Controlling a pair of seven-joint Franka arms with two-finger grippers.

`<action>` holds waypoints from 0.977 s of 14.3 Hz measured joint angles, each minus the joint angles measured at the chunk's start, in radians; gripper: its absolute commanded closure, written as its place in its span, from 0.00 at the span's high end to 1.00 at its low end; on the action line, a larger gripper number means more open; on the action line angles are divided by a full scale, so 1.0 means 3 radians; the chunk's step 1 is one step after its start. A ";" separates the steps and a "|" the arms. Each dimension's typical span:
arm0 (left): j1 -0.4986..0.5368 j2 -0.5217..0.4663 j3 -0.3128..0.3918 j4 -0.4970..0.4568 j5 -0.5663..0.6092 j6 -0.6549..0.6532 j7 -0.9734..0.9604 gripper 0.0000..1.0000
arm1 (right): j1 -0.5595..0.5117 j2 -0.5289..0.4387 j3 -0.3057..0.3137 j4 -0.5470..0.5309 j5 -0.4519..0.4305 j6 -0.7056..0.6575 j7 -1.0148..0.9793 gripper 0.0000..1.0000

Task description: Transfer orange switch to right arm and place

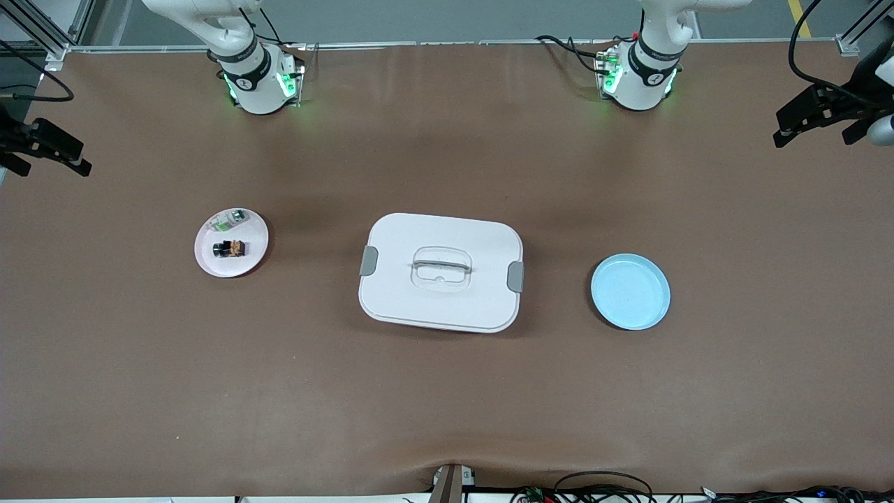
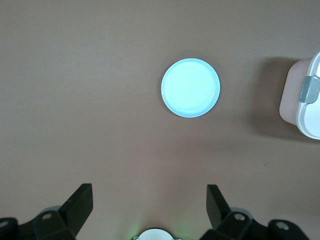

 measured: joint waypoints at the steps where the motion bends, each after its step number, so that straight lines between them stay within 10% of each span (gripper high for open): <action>1: 0.0000 0.0000 0.0000 0.0000 0.0000 0.0000 0.0000 1.00 | 0.0000 -0.0048 0.0000 -0.0041 -0.0008 0.0000 -0.0042 1.00; 14: 0.0000 -0.0003 0.0000 -0.0002 0.0000 0.0000 0.0000 1.00 | -0.0076 0.0162 -0.0044 0.0243 -0.0043 -0.0183 -0.0105 1.00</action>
